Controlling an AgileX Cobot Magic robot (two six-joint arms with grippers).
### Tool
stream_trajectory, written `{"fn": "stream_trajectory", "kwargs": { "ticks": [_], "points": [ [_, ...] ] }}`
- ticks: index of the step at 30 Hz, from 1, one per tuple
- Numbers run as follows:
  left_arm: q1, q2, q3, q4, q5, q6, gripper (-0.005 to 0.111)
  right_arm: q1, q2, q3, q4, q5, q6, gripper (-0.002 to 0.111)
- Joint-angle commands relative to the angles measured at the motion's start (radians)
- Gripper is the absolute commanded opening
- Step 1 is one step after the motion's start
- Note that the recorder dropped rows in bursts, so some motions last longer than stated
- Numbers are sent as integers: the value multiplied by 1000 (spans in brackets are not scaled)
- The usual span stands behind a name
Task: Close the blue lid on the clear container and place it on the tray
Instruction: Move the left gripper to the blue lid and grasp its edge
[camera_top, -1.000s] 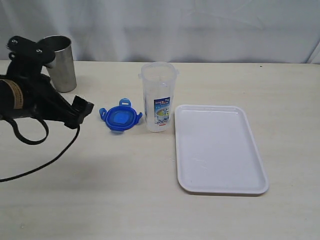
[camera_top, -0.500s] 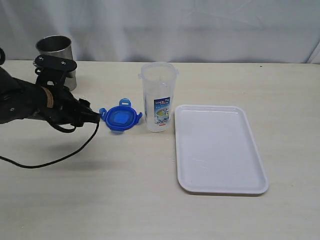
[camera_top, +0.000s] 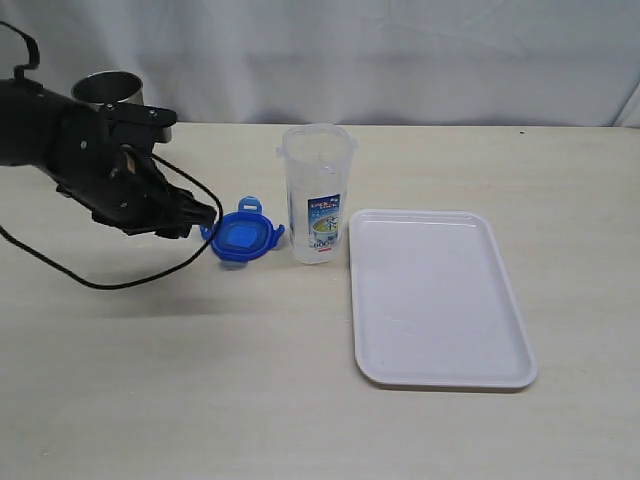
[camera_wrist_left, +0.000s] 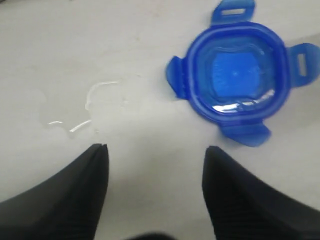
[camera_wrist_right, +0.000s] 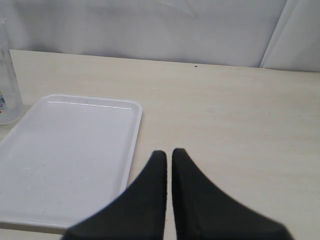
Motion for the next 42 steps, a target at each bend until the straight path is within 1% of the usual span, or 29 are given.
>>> {"fn": "stream_trajectory", "kwargs": {
  "ticks": [1,4,6,7,10,14,16,19,20,22,23,25,26,28,31,37,42],
  "points": [
    [44,2,-59,-424,140,375,53,1,-5,1,2,3,0,4],
    [96,2,-66,-675,191,569,53,1,-5,1,2,3,0,4],
    [125,4,-64,-779,205,661,53,1,-5,1,2,3,0,4],
    [129,7,-64,-786,198,683,53,1,-5,1,2,3,0,4],
    [126,13,-64,-750,123,727,53,1,-5,1,2,3,0,4],
    [104,47,-64,-742,26,729,52,1,-5,1,2,3,0,4],
    [86,97,-64,-742,-28,729,52,1,-5,1,2,3,0,4],
    [86,156,-66,-742,-84,731,51,1,-5,1,2,3,0,4],
    [86,161,-66,-742,-94,731,49,1,-5,1,2,3,0,4],
    [86,167,-66,-742,-137,731,36,1,-5,1,2,3,0,4],
    [86,167,-66,-742,-144,732,33,1,-5,1,2,3,0,4],
    [84,167,-66,-742,-145,747,37,1,-5,1,2,3,0,4],
    [82,171,-66,-744,-148,749,42,1,-5,1,2,3,0,4],
    [82,185,-66,-768,-166,755,47,1,-5,1,2,3,0,4],
    [82,197,-66,-776,-193,755,47,1,-5,1,2,3,0,4],
    [80,200,-66,-815,-202,757,47,1,-5,1,2,3,0,4],
    [47,200,-66,-815,-239,762,47,1,-5,1,2,3,0,4]
  ]
}}
